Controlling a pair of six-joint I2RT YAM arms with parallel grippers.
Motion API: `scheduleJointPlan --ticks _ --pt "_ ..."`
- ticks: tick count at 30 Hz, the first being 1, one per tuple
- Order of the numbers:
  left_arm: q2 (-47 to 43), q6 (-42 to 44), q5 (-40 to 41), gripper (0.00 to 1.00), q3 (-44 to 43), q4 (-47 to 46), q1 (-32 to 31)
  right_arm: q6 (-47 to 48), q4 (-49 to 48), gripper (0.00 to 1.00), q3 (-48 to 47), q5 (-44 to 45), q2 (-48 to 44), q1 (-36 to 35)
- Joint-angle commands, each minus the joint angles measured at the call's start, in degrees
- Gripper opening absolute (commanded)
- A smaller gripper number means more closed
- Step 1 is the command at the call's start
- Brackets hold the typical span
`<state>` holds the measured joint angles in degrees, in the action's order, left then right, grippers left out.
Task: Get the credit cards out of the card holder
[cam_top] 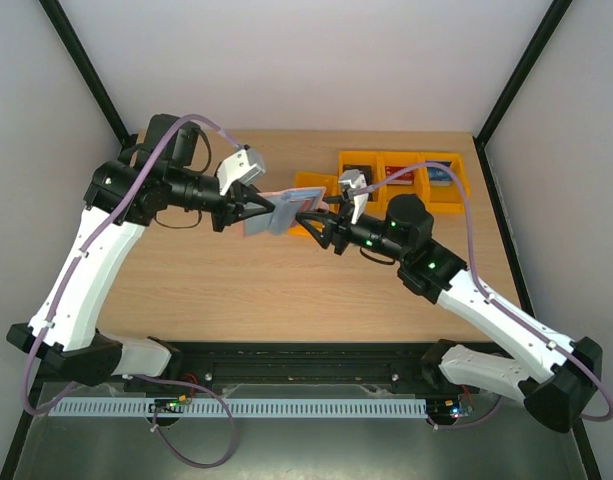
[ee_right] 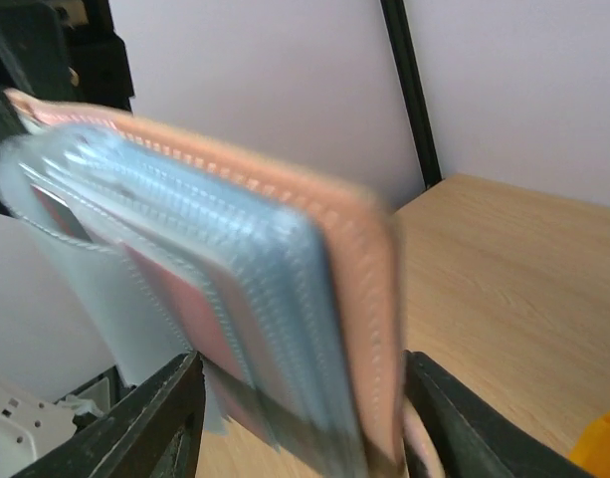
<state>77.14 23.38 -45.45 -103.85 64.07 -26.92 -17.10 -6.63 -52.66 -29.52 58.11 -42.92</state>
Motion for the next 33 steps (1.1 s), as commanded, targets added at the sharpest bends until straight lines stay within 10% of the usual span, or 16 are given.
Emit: scheduleJointPlan --ticks 1,15,23,33 --pt "0.7 1.4 -2.8 0.02 0.1 0.3 -0.8 -0.9 -4.7 0.51 -1.7 -3.5 2.2 -0.3" --pt "0.8 -0.8 4.6 0.04 4.0 -3.5 -0.9 -5.6 -12.0 0.02 -0.2 -14.5 2.7 -0.4" --pt "-0.5 4.4 9.2 0.8 5.8 -1.5 -0.9 -6.4 -7.2 0.02 -3.0 -7.2 3.4 -0.4" --pt "0.4 7.0 6.9 0.99 6.6 -1.8 -2.3 -6.9 -5.7 0.02 -4.2 -7.4 4.9 -0.6"
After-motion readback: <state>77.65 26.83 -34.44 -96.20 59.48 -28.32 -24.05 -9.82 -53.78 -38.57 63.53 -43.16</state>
